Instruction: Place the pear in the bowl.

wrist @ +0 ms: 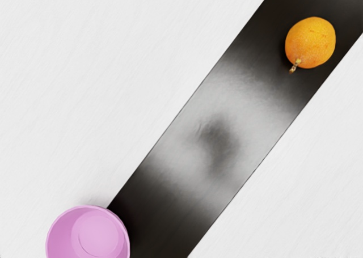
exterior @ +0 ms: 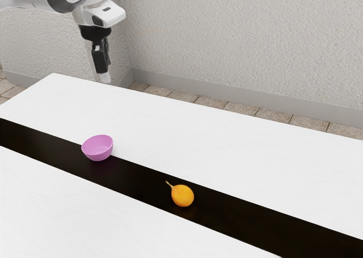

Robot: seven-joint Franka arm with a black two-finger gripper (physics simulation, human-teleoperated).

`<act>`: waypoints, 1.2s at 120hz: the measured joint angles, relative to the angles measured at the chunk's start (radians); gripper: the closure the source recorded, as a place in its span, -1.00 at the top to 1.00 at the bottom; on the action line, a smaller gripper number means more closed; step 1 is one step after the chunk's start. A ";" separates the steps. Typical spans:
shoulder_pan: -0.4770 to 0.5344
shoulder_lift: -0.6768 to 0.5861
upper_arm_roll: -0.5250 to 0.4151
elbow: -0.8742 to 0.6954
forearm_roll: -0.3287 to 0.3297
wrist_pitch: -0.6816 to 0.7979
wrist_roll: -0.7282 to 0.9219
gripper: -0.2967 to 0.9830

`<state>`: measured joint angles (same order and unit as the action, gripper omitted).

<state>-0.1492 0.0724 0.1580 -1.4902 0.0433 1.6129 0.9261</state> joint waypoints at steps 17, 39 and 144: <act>0.000 0.001 0.000 0.000 0.000 0.000 0.023 0.53; 0.005 0.025 0.000 -0.003 -0.002 0.000 0.071 0.54; -0.168 0.235 -0.040 -0.301 -0.139 0.338 0.749 0.54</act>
<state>-0.3176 0.3075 0.1181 -1.7914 -0.0952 1.9510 1.6754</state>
